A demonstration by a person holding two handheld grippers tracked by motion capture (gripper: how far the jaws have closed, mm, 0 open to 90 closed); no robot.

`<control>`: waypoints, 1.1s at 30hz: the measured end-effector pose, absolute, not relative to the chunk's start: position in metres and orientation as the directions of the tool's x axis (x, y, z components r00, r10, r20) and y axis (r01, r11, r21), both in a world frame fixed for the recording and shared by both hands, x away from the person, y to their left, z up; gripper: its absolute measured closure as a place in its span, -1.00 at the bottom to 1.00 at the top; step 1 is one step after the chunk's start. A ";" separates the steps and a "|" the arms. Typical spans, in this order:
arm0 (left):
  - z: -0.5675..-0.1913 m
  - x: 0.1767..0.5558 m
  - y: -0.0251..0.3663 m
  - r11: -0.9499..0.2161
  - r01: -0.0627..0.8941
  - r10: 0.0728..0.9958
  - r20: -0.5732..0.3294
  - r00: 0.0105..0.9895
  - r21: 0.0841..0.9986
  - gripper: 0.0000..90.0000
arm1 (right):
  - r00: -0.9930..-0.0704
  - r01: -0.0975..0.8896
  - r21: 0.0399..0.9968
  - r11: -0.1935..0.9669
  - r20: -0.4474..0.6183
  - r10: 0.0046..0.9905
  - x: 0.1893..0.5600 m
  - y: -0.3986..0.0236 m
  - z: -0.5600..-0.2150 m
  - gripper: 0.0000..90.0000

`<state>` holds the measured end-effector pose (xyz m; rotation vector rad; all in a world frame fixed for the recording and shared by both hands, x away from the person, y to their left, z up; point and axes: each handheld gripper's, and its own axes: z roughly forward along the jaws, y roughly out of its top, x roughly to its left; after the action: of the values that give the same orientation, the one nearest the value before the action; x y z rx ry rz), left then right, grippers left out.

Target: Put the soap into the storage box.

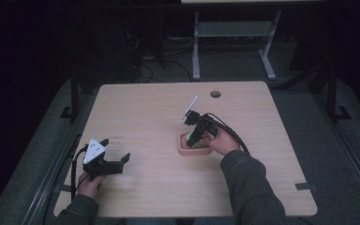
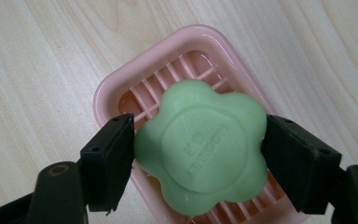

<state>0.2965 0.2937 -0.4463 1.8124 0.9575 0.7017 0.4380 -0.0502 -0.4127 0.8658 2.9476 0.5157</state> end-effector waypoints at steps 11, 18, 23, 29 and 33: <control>-0.447 0.297 0.294 -0.264 0.313 0.846 0.063 0.530 0.912 -1.00 | -0.837 0.534 0.342 0.774 0.080 0.542 0.437 -0.056 -0.408 -0.45; -0.447 0.297 0.294 -0.264 0.313 0.846 0.063 0.530 0.912 -1.00 | -0.834 0.538 0.346 0.769 0.086 0.545 0.437 -0.058 -0.407 -0.45; -0.447 0.298 0.294 -0.265 0.313 0.846 0.064 0.530 0.912 -1.00 | -0.834 0.537 0.355 0.765 0.084 0.546 0.437 -0.060 -0.406 -0.45; -0.447 0.298 0.294 -0.264 0.316 0.847 0.062 0.528 0.911 -1.00 | -0.829 0.544 0.363 0.757 0.095 0.551 0.436 -0.063 -0.405 -0.45; -0.447 0.298 0.294 -0.266 0.316 0.846 0.064 0.529 0.911 -1.00 | -0.829 0.544 0.374 0.751 0.098 0.551 0.437 -0.065 -0.404 -0.46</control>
<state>0.2977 0.2938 -0.4472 1.8249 0.9633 0.7053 0.4368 -0.0647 -0.4044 0.9134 2.9227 0.6153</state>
